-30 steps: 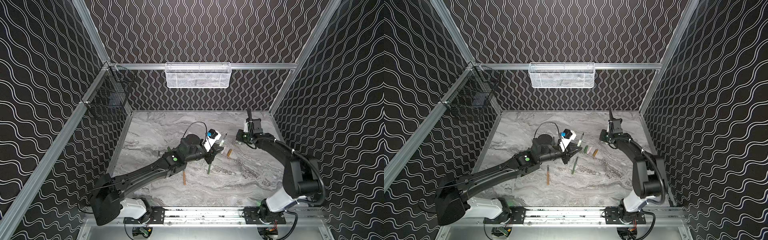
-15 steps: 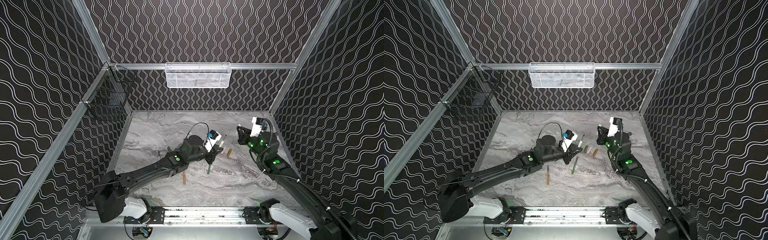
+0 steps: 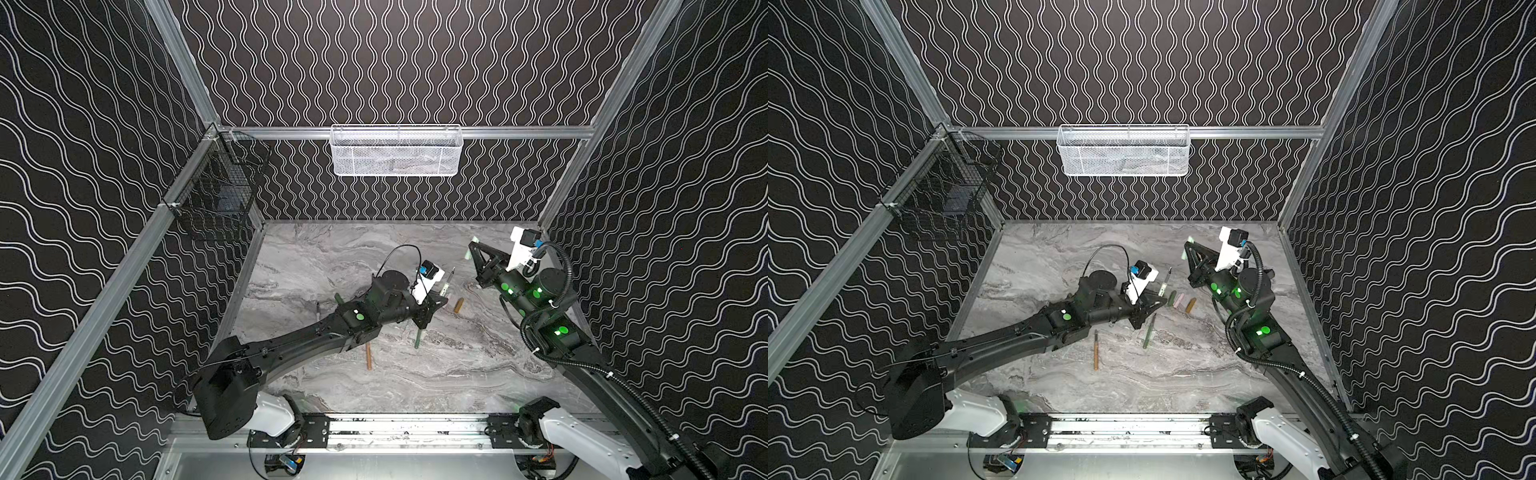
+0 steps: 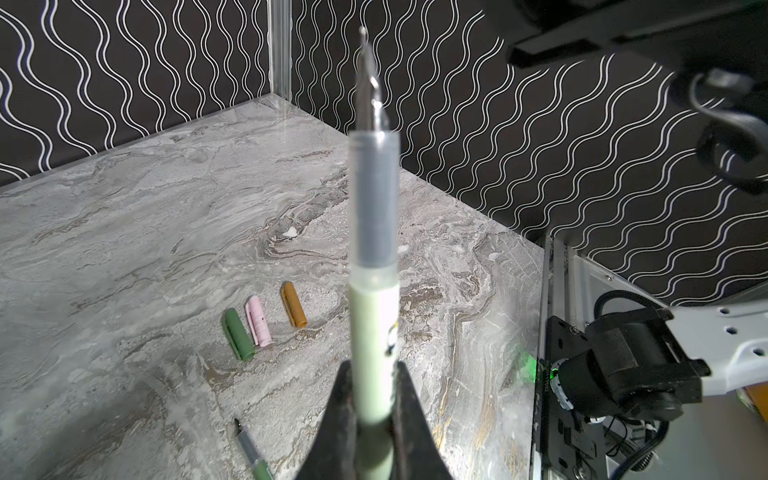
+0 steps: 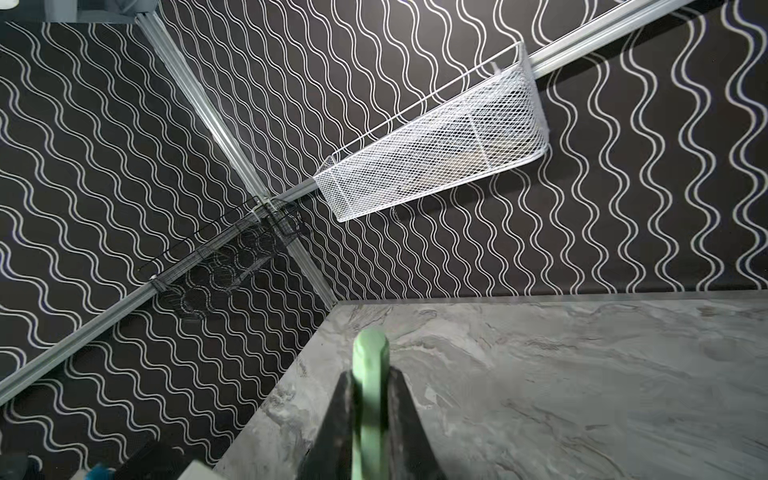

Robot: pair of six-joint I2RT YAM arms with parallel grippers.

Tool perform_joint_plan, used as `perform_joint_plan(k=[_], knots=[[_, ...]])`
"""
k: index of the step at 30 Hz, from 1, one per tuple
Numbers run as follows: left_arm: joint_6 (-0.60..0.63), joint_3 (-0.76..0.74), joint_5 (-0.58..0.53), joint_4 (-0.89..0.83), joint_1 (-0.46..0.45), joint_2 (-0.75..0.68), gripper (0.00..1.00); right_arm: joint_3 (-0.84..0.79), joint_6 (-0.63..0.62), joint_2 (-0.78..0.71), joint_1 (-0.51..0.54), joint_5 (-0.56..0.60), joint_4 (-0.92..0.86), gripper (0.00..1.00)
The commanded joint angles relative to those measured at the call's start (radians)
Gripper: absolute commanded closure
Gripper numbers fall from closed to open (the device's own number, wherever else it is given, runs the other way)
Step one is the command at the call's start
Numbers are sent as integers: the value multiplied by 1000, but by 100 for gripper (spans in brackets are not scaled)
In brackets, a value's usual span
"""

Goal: Insert the pens into the pen caps
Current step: 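Lift the light-green cap with the right gripper toward the held pen, then bring the cap above the pen tip held by the left gripper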

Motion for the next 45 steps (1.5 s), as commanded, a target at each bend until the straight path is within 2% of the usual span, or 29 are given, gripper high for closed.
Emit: perform_joint_plan(k=[1, 13, 29, 45], knots=[[-17, 7, 15, 34, 1, 6, 100, -9, 36, 1, 35, -18, 68, 88], [-20, 9, 19, 34, 1, 9, 100, -38, 20, -12, 89, 27, 52, 88], [-17, 12, 10, 28, 0, 3, 100, -63, 25, -14, 101, 17, 26, 88], [-54, -4, -1, 54, 1, -22, 100, -100, 58, -11, 127, 10, 88, 87]])
